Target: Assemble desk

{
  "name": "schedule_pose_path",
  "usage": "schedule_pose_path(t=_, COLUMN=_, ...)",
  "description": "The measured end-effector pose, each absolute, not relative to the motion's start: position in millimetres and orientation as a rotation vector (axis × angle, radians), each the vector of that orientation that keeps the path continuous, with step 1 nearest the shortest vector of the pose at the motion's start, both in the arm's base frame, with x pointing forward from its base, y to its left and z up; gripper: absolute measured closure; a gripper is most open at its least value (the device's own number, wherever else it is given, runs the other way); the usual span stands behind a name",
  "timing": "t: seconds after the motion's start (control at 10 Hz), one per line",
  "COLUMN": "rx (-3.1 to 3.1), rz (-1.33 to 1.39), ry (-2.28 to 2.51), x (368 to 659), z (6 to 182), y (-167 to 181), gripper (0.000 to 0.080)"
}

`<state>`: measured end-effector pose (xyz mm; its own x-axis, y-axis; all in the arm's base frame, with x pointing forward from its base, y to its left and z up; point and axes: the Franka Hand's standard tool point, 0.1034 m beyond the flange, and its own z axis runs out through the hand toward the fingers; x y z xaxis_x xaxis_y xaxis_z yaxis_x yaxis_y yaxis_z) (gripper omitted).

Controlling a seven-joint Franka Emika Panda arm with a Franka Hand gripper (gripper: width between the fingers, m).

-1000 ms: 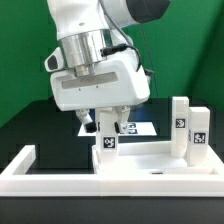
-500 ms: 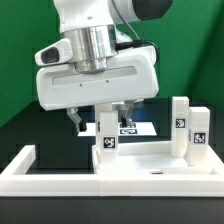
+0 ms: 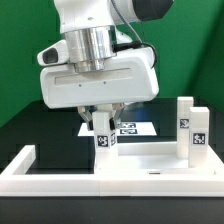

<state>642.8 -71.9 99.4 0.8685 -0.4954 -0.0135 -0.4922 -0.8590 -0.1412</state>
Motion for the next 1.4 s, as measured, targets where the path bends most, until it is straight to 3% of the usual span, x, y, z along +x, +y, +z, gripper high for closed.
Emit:
schedule_pose_path(t=0.4, rx=-2.694, rz=-0.009, ry=1.296, x=647, z=99.1, y=-73, gripper=0.0508)
schedule_pose_path(t=0.9, rx=-1.977, rz=0.132, ry=2.186, x=650, z=98.5, y=-66, gripper=0.0508)
schedule_pose_path(t=1.4, rx=-1.771, rz=0.134, ry=2.382, x=650, z=99.1, y=-66, gripper=0.0505)
